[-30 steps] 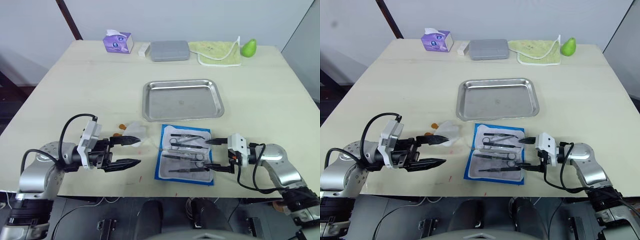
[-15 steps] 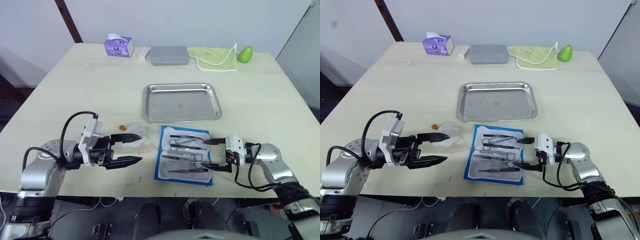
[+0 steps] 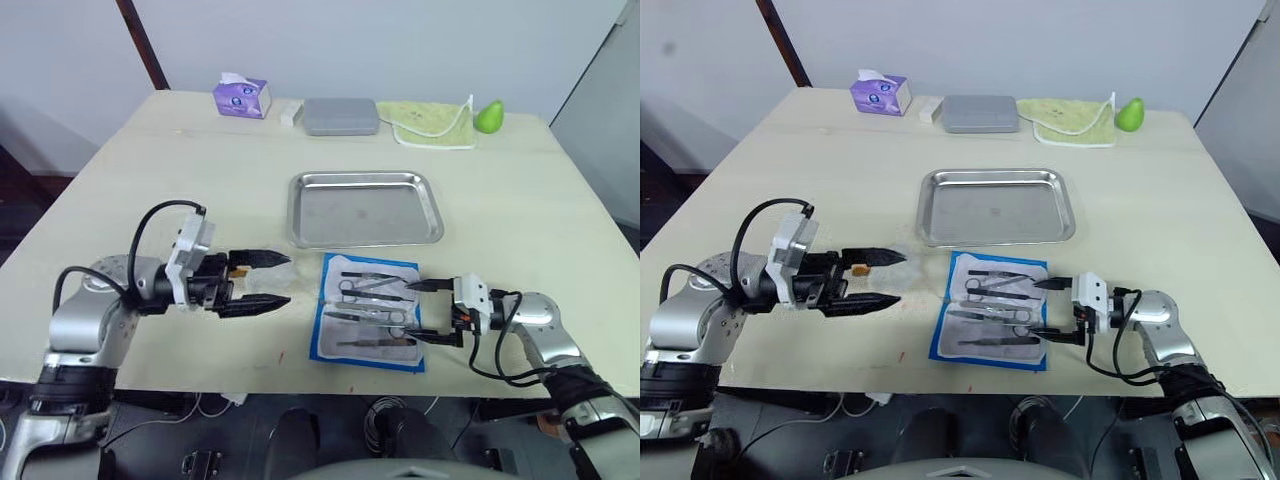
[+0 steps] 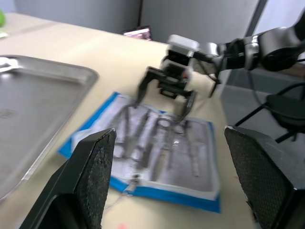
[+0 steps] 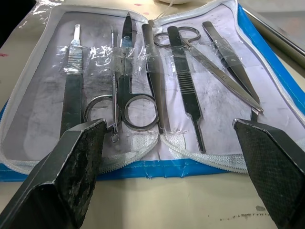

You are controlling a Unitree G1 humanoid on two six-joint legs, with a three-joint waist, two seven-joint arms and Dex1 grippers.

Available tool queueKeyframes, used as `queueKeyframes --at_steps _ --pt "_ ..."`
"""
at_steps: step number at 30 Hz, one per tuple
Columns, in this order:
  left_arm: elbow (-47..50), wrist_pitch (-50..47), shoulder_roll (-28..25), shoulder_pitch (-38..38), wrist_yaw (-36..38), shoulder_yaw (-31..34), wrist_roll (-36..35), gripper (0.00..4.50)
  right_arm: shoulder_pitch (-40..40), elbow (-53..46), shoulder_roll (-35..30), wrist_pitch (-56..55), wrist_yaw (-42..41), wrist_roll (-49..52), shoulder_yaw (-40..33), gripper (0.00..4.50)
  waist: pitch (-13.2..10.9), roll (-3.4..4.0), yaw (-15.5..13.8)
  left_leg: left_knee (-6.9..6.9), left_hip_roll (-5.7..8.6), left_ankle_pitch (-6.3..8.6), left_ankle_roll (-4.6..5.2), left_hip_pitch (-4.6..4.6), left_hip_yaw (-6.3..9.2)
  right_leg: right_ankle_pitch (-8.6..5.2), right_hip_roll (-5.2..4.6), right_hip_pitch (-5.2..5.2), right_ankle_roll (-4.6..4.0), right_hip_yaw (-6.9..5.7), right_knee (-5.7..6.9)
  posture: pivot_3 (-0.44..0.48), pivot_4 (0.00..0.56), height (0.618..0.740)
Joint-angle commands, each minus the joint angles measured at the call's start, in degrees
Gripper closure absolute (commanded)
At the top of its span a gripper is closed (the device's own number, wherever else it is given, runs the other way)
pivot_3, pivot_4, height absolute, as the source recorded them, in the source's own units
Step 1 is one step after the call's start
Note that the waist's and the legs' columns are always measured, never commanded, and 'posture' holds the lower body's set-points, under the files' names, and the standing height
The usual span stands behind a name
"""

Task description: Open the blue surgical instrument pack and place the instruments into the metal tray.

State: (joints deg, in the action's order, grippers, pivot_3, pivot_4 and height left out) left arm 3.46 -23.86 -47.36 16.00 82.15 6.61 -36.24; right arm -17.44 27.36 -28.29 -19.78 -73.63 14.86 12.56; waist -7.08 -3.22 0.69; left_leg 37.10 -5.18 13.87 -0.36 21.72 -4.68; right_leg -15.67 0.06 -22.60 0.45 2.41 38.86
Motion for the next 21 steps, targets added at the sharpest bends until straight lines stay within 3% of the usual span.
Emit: queueKeyframes --at_steps 1,6,11,13,17,21 --pt "0.80 -0.46 -0.89 2.72 -1.02 -1.10 1.44 0.65 2.41 6.86 -1.06 1.23 0.52 -7.14 3.66 0.05 0.00 0.01 0.03 0.00 0.00 0.00 0.00 0.00 -0.02 0.00 -0.01 0.00 0.00 0.02 0.00 0.000 0.150 0.740" --pt "1.37 -1.40 -1.75 7.65 -4.32 -4.87 6.46 0.65 2.15 6.88 -0.95 1.69 0.46 -7.00 3.81 0.05 0.02 0.00 -0.01 0.00 0.00 0.00 0.00 0.01 0.02 0.00 0.01 0.03 0.00 0.00 0.01 0.000 0.150 0.740" --pt "-1.03 -2.24 0.29 15.18 -4.76 -13.84 13.10 0.65 2.20 6.20 -0.81 2.41 0.76 -6.91 3.84 0.05 0.03 0.03 -0.02 0.01 0.02 0.00 0.00 0.00 -0.02 0.00 0.01 0.08 0.00 0.04 0.00 0.000 0.150 0.740" --pt "-3.58 -1.01 2.99 17.51 -5.09 -17.94 16.27 1.16 2.40 5.63 -0.78 2.96 0.82 -6.84 3.96 0.00 0.05 0.07 -0.02 0.00 0.03 0.00 0.00 0.00 -0.02 0.00 0.02 0.08 0.00 0.05 0.00 0.000 0.150 0.740" --pt "-9.63 4.64 7.77 20.37 -6.25 -22.68 22.20 2.70 2.91 4.60 -0.70 3.79 1.21 -6.79 4.09 0.00 0.11 -0.02 0.11 0.02 0.04 0.00 0.00 0.01 -0.02 0.01 0.04 0.08 0.00 0.07 0.01 0.000 0.150 0.740" --pt "-15.60 8.22 11.36 23.13 -7.91 -24.90 26.36 2.70 3.70 2.76 -0.79 4.80 1.78 -6.42 3.87 0.00 0.17 -0.11 0.13 0.01 0.02 0.00 0.00 0.03 -0.02 0.00 0.06 0.03 0.00 0.08 0.02 0.000 0.150 0.740"
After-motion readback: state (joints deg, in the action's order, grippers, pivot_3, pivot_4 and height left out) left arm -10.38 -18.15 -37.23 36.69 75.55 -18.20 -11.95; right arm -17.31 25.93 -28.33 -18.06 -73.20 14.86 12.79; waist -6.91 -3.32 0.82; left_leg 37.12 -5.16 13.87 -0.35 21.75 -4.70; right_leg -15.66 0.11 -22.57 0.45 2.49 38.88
